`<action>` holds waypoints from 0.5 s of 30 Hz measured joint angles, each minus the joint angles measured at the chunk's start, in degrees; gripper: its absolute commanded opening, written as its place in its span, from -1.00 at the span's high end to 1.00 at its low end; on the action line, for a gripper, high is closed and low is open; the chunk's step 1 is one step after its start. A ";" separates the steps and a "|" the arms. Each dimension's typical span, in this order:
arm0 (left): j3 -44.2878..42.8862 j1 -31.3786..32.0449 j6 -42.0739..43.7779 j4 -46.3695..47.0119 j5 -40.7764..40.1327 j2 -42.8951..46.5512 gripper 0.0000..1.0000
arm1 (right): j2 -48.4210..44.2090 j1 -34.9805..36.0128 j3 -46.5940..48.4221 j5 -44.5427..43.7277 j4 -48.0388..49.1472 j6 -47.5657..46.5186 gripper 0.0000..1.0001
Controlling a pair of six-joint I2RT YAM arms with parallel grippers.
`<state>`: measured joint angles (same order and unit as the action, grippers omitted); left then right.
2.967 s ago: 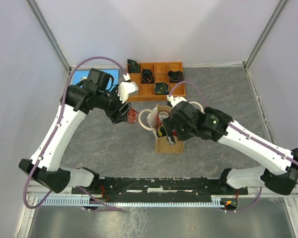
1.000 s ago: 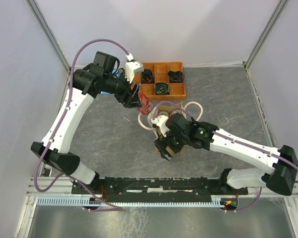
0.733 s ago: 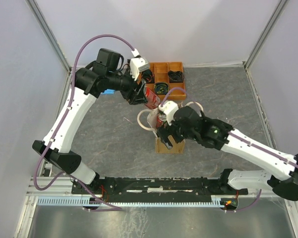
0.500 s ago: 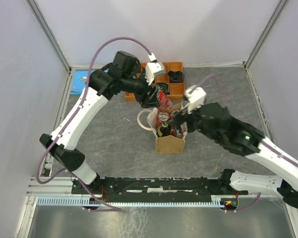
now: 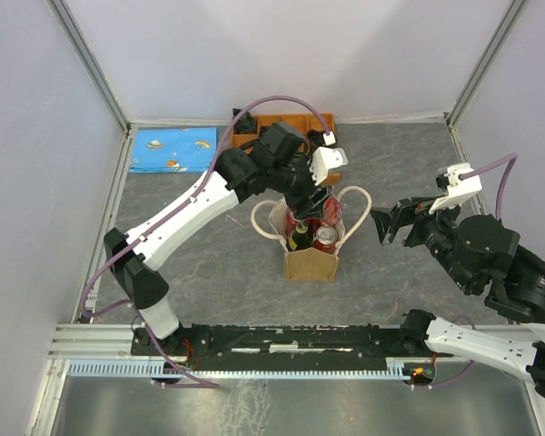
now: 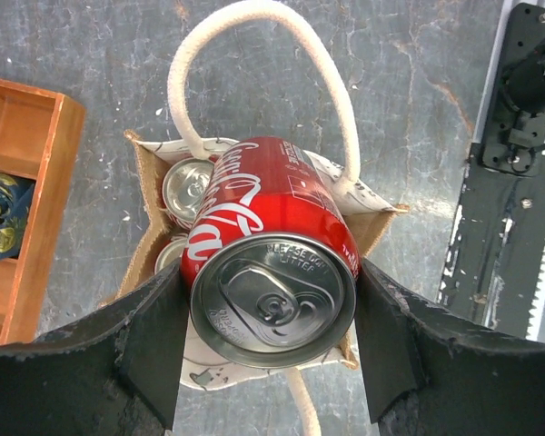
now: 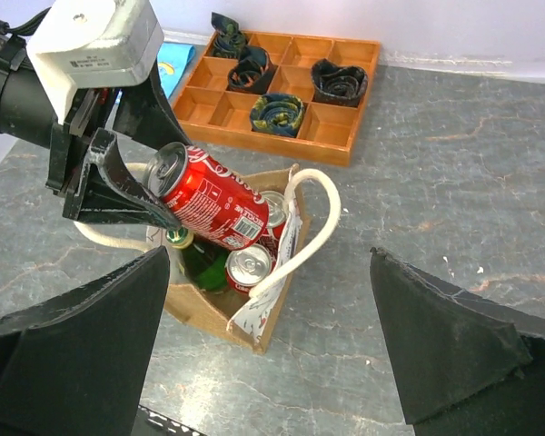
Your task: Place the beverage into the canvas bag
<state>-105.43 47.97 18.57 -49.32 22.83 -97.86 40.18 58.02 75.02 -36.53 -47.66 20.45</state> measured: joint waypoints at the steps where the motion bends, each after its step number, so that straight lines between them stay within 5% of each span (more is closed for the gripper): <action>1: 0.44 0.28 0.35 0.28 -0.44 0.00 0.95 | 0.00 0.00 -0.02 -0.17 -0.44 0.28 -0.98; 15: 8.37 6.49 6.29 0.52 -4.57 0.00 0.95 | -0.92 0.00 -1.49 -1.40 -2.60 0.96 -0.98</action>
<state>-97.06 54.46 24.86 -48.80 18.26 -97.86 39.27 58.02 73.54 -37.93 -50.26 21.41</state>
